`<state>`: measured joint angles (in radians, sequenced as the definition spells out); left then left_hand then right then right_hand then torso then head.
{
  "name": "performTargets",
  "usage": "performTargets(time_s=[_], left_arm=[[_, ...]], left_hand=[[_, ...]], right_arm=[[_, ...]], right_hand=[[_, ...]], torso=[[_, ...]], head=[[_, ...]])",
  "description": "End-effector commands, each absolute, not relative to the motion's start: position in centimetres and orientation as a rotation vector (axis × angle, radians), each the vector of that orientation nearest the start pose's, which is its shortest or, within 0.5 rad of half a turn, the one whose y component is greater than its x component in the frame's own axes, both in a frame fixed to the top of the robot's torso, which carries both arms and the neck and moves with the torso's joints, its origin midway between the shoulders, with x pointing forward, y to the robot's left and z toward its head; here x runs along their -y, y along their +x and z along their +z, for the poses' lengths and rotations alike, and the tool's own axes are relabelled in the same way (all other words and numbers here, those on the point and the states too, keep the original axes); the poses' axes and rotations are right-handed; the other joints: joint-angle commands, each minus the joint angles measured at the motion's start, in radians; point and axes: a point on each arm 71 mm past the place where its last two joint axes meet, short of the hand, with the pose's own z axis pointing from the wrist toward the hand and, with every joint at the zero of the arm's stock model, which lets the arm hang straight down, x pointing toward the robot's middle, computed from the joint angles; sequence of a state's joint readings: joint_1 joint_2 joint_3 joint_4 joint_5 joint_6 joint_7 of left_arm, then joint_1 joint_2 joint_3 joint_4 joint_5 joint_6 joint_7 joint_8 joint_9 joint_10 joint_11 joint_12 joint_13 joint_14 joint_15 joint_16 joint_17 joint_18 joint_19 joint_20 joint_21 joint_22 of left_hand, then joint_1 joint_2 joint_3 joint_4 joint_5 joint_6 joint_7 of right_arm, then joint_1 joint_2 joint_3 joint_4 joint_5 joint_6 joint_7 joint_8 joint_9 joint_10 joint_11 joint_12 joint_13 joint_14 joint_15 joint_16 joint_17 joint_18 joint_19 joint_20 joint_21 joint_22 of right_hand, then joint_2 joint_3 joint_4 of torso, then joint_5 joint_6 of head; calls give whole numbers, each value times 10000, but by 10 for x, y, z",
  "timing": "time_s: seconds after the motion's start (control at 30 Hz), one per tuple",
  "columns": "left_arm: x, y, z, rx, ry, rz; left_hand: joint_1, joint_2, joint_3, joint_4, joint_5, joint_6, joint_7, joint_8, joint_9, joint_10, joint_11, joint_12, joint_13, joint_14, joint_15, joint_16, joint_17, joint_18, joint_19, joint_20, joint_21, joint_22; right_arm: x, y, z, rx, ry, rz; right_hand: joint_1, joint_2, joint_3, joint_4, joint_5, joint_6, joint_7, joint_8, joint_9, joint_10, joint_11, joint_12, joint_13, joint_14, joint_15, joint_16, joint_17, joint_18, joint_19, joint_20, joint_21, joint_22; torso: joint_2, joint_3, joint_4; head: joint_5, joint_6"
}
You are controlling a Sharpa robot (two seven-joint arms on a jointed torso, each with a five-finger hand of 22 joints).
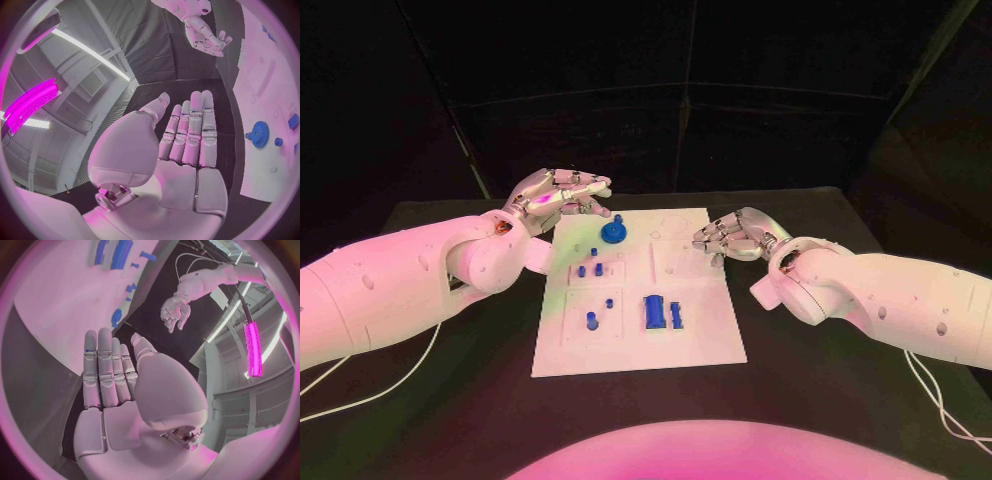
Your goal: Assemble the parts on the task board
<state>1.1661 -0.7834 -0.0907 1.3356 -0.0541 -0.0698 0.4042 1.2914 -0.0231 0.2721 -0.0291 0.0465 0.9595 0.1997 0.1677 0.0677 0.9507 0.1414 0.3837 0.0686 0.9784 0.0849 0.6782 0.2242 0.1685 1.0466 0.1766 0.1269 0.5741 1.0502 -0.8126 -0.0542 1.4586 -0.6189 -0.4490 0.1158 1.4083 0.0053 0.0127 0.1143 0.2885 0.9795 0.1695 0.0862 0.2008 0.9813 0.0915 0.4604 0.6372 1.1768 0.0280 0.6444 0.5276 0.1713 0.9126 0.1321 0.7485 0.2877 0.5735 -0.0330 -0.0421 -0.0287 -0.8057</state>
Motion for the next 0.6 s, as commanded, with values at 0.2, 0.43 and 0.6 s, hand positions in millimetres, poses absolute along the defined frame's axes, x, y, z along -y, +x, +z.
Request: performTargets(time_s=[0.2,0.43,0.6], left_arm=[[-232,517,-228,-13826,-11006,-15135],[-232,526,-242,-13130,-11453,-14413],[-228,531,-252,-12897,-11879,-14120]], left_hand=[[121,33,297,-56,19,-270,-331,-174,-23,-58,208,-597,-75,-809,489,-2050,-804,-110,-1950,500,-669,-983],[53,-109,53,-29,13,-214,-344,-451,-24,-138,427,-1321,-70,-866,728,-3329,-1255,53,-2963,899,-648,-1731],[67,-59,-51,-11,15,-82,-256,-572,-21,27,384,-1623,-69,-694,736,-3854,-1408,161,-2968,1008,-633,-2031]], right_arm=[[204,504,-255,-15592,8758,13548],[189,528,-259,-15280,9121,14159],[184,538,-263,-15306,8966,14194]], right_hand=[[194,-203,634,-101,-347,-211,133,-229,-597,564,389,-2464,-3925,-1240,675,-3109,-2215,117,-864,782,-2426,-1345],[-62,-85,760,-446,-297,-257,171,-228,-971,712,523,-3060,-5286,-1047,871,-4543,-3226,127,-620,979,-3311,-1852],[-204,-19,749,-644,-329,-296,199,-232,-1132,781,570,-3211,-5684,-894,898,-4986,-3550,126,-477,1022,-3639,-2037]], torso=[[-539,-65,-54],[-669,16,-37],[-750,55,36]], head=[[145,545],[250,811],[271,1001]])
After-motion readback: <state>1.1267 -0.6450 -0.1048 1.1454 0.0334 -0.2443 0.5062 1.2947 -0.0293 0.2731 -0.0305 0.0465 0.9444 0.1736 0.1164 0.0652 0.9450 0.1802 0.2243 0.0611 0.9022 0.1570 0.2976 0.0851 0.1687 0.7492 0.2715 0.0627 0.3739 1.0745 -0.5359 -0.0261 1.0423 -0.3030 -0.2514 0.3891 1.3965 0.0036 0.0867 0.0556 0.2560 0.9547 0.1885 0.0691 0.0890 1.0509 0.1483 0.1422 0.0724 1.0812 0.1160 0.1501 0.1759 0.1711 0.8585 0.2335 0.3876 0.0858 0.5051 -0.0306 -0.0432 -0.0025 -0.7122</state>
